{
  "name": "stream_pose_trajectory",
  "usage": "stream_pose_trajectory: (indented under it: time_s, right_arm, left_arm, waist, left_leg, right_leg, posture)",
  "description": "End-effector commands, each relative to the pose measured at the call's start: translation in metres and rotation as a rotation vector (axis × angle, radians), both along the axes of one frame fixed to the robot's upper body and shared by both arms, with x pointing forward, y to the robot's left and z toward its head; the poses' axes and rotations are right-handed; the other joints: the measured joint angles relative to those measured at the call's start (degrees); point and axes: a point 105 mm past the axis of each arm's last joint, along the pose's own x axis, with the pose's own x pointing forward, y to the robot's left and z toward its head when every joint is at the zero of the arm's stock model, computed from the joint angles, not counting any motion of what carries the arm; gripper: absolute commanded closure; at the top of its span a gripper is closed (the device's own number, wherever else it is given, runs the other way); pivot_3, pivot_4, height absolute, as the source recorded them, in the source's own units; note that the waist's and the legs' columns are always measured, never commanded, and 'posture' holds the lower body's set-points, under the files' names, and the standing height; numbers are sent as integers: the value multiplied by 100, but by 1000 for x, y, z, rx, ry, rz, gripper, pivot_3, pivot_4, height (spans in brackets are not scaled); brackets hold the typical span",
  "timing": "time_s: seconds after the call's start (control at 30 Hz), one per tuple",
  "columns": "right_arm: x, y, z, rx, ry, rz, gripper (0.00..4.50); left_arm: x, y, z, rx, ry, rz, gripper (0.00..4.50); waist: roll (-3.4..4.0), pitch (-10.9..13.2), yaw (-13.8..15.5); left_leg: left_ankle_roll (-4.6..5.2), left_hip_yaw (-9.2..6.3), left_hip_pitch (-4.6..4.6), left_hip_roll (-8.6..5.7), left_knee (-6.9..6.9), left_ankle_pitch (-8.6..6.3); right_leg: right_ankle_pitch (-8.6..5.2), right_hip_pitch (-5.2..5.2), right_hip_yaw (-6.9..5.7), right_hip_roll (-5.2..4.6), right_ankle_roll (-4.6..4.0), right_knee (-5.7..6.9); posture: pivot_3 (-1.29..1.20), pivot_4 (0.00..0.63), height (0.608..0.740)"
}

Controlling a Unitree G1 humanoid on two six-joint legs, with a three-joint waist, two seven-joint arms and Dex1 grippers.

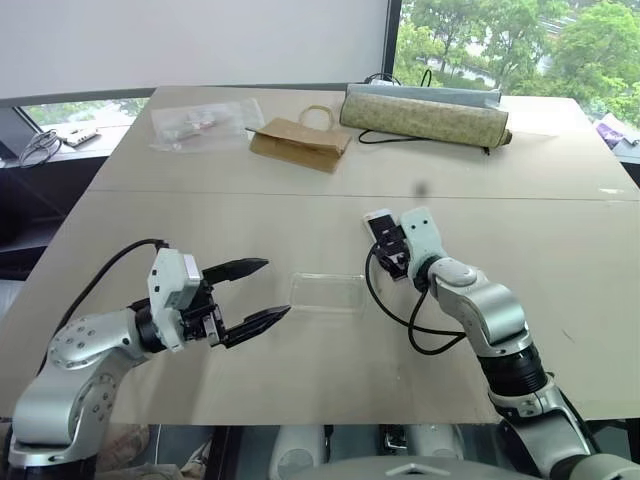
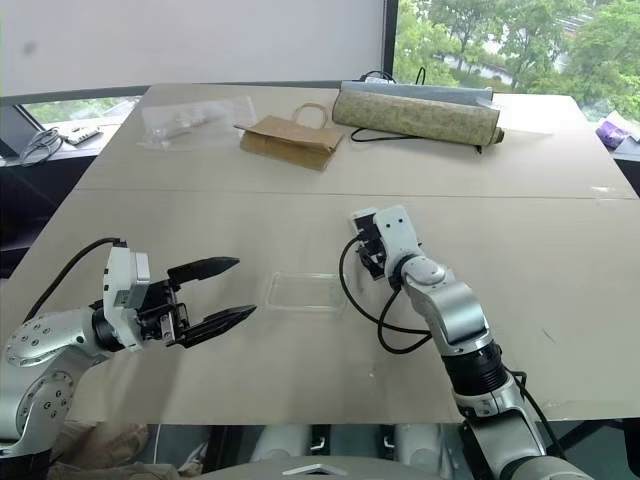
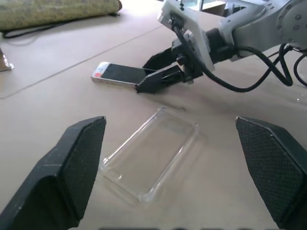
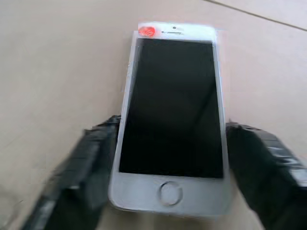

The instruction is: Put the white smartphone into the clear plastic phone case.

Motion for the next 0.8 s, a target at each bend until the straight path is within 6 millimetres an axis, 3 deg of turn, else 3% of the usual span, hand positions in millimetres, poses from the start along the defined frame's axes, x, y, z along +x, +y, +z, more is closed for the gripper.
stream_pose_trajectory:
  time_s: [0.03, 0.17, 0.33, 0.53, 0.77, 0.8]
  right_arm:
    - [-9, -11, -26, -47, 102, -18, 1526]
    - [-6, -16, -23, -92, 49, -12, 1526]
    - [-6, -21, 6, -74, -127, 99, 1526]
    - [-41, -29, 41, -2, -217, 382, 1526]
    - [-62, -55, 53, -51, -241, 429, 1526]
    - [-64, -56, 55, -52, -244, 430, 1526]
  left_arm:
    - [0, 4, 3, 12, -43, 21, 0]
    - [-2, 2, -3, 33, -24, 12, 0]
    - [-2, -3, -29, 178, 40, -6, 0]
    - [2, -23, -36, 230, 123, -157, 0]
    - [25, -39, -61, 341, 150, -257, 0]
    - [28, -40, -65, 353, 153, -258, 249]
  waist:
    - [3, -3, 4]
    - [4, -11, 15]
    - [13, -10, 70]
    - [26, 1, 48]
    - [35, 6, 55]
    - [35, 6, 56]
  left_leg:
    - [0, 0, 0, 0, 0, 0]
    - [0, -2, 2, 0, 0, 0]
    - [1, -5, -4, -5, 0, -1]
    - [6, 2, -31, -7, 0, -3]
    - [6, 15, -24, -2, -14, -3]
    - [6, 15, -24, -2, -14, -3]
  right_leg:
    - [-2, 0, 0, -1, 4, 0]
    - [-9, 0, -1, -4, 13, 1]
    - [-12, -1, -7, -3, 14, -4]
    - [-10, -29, 2, 5, 18, -5]
    - [-12, -45, 16, 32, 17, 0]
    - [-12, -45, 16, 32, 17, 0]
  posture:
    - [0, 150, 740]
    - [0, 150, 740]
    - [0, 150, 740]
    - [0, 150, 740]
    - [0, 150, 740]
    - [0, 150, 740]
